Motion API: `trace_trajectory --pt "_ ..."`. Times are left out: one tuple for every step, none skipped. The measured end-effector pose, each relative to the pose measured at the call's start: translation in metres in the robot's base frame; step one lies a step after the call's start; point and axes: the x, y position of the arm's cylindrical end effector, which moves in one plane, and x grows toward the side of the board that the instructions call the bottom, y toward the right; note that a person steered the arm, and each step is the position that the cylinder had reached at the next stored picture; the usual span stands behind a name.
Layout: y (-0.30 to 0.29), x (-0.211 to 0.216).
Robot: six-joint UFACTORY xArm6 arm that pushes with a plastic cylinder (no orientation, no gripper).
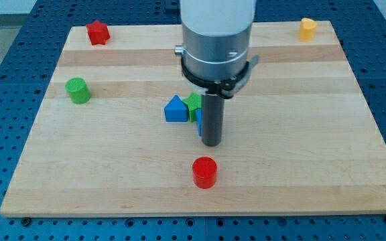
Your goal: Add red circle in group of blocks
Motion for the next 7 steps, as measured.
trace_trajectory --pt "-0.007 -0.004" --pt "0.011 0.014" --pt "0.046 0.044" --pt "0.057 0.084" --pt "0.043 0.109" --pt "-0.01 0.104" --pt "-0.019 0.066"
